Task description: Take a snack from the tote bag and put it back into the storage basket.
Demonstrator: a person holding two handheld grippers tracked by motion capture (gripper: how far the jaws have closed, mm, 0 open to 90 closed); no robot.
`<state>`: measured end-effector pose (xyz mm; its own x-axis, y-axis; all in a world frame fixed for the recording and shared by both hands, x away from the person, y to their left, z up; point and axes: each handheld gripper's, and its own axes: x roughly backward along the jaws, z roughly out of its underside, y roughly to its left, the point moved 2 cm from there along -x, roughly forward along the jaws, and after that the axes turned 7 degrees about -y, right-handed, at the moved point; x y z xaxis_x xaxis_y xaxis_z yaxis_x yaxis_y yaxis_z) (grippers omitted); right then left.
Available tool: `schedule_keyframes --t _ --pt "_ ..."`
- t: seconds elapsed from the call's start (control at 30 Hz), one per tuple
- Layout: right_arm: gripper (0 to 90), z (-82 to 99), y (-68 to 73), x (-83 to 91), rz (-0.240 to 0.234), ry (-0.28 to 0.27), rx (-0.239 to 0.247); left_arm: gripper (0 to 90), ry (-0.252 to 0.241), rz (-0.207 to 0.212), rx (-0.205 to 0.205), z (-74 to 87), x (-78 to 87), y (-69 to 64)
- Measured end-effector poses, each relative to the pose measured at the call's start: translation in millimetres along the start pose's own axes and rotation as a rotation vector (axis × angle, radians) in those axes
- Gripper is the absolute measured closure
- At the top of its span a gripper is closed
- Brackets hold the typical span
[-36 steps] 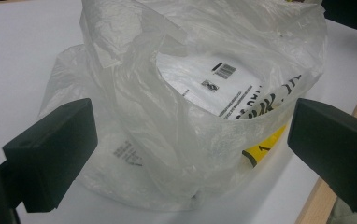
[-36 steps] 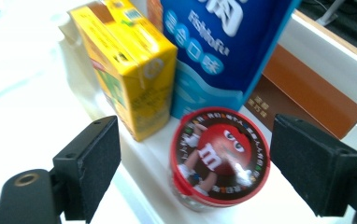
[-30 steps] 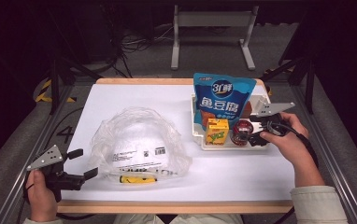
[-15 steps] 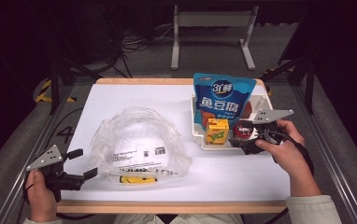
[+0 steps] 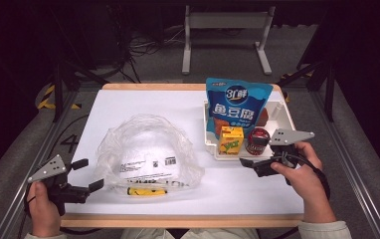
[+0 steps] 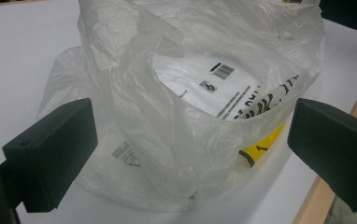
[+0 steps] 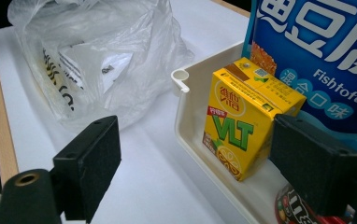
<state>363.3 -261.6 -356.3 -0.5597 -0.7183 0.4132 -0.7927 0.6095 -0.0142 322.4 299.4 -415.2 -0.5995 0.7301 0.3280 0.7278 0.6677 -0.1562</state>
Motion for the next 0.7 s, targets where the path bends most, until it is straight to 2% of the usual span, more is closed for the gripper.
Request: schedule_keyframes --t 0.5,0.7 --pt "17.9 14.8 13.6 -6.9 0.028 0.017 -0.029 2.2 -0.007 0.006 -0.001 -0.4 0.3 -0.5" --pt "17.9 22.8 14.8 -10.2 0.048 0.049 -0.052 2.2 -0.004 0.006 -0.004 -0.4 0.1 -0.6"
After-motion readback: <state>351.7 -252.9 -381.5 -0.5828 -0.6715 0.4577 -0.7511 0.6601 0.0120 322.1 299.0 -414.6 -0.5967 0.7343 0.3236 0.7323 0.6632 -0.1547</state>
